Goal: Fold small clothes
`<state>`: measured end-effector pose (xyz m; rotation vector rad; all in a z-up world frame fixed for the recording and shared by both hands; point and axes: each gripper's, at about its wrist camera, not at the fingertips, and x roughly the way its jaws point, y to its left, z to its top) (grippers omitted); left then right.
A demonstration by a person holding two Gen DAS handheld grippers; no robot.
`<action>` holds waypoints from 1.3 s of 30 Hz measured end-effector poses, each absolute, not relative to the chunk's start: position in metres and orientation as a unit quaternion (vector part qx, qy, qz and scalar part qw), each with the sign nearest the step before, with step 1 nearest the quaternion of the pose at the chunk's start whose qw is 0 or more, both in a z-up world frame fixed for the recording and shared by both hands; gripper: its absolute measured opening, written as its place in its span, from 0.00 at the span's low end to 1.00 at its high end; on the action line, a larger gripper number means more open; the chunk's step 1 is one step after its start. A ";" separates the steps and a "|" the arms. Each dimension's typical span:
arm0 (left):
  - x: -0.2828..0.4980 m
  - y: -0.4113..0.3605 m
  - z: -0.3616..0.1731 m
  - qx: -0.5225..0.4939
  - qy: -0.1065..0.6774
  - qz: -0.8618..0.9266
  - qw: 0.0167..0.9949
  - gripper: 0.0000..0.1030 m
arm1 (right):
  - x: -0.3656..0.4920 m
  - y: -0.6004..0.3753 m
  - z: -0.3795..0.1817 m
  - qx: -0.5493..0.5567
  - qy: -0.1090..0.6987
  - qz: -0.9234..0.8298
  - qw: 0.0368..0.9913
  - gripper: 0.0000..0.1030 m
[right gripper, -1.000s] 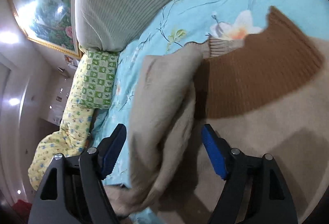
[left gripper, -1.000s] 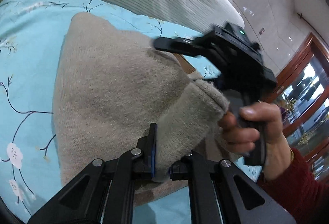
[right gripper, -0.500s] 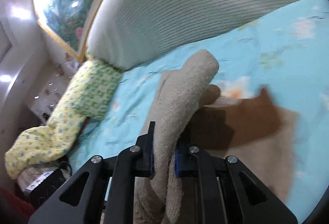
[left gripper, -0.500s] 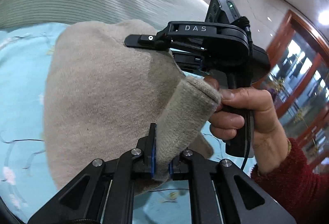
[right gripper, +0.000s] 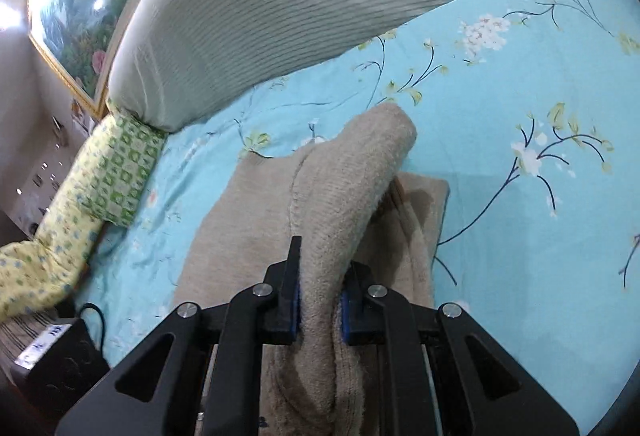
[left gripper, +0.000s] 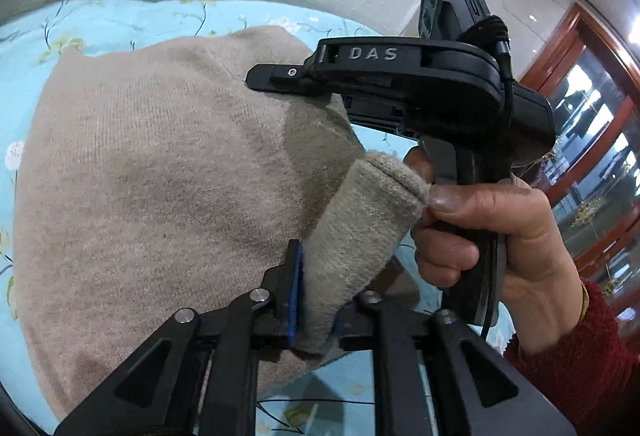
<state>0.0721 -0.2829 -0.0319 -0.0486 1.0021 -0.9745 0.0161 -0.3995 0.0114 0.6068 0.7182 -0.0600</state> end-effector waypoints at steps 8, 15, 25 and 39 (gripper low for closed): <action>0.052 -0.286 -0.030 -0.022 0.474 -0.462 0.749 0.58 | -0.007 -0.409 -0.001 0.309 0.350 -0.071 0.881 0.42; 0.050 -0.256 -0.027 -0.040 0.495 -0.463 0.734 0.63 | -0.044 -0.403 0.005 0.319 0.339 -0.080 0.881 0.56; 0.082 -0.171 -0.015 -0.096 0.501 -0.415 0.753 0.73 | -0.069 -0.394 -0.009 0.347 0.345 -0.066 0.870 0.68; 0.165 -0.165 -0.006 -0.156 0.535 -0.374 0.741 0.81 | -0.049 -0.404 -0.023 0.387 0.349 -0.036 0.853 0.73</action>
